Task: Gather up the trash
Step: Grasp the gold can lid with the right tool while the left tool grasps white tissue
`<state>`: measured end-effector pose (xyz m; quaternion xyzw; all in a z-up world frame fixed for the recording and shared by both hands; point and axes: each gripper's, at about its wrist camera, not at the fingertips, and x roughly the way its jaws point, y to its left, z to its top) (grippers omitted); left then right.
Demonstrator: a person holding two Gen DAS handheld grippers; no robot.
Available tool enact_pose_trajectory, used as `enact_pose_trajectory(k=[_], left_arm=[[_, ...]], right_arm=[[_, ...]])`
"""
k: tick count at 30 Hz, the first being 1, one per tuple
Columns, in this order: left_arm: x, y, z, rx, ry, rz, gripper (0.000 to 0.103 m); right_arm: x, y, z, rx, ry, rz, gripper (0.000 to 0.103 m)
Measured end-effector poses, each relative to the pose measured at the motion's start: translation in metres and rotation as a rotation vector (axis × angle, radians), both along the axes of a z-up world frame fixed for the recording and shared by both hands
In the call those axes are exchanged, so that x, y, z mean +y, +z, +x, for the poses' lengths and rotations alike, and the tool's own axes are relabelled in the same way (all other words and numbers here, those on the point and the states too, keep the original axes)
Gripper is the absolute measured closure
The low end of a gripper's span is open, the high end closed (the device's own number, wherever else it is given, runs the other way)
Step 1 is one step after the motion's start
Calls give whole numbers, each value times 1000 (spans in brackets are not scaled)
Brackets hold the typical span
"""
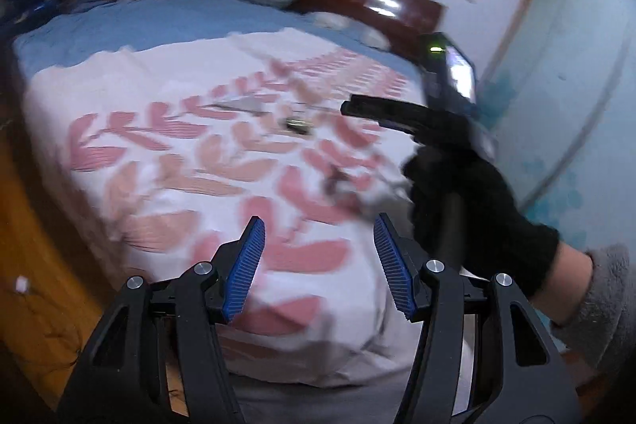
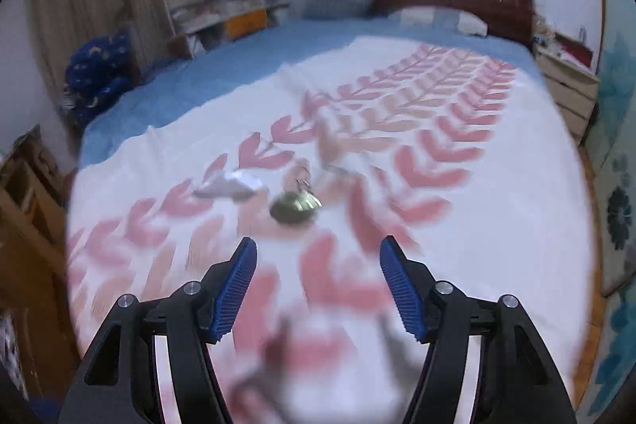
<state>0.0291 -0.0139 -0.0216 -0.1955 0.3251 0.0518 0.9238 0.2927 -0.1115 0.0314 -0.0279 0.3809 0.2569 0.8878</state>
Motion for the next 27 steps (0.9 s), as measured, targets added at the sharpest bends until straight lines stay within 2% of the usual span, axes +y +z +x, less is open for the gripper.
enact_pose_trajectory(k=[2, 4, 9, 13, 16, 18, 19, 20, 24, 26, 27], left_arm=[[12, -1, 2, -1, 31, -20, 46], [24, -2, 5, 8, 57, -29, 46], [40, 3, 19, 2, 68, -15, 46], [51, 1, 42, -1, 70, -23, 46], [63, -7, 64, 4, 72, -43, 46], [72, -12, 84, 18, 70, -71, 46], [77, -14, 96, 17, 64, -80, 43], [81, -15, 109, 11, 56, -77, 36], [96, -30, 156, 17, 39, -68, 26], [106, -45, 181, 60, 53, -79, 26], [112, -53, 194, 87, 67, -101, 26]], right_arm=[[51, -25, 31, 30, -13, -109, 41], [79, -41, 47, 41, -18, -186, 45], [108, -66, 68, 107, -23, -236, 45], [97, -60, 54, 69, -36, -204, 76], [79, -61, 48, 97, -11, -143, 86], [67, -60, 44, 102, 2, -128, 89], [61, -60, 43, 111, 10, -115, 89], [54, -61, 41, 123, 13, -84, 89], [33, -66, 48, 176, 13, 28, 87], [34, -66, 46, 164, 26, 36, 75], [37, -64, 42, 149, 35, 29, 65]])
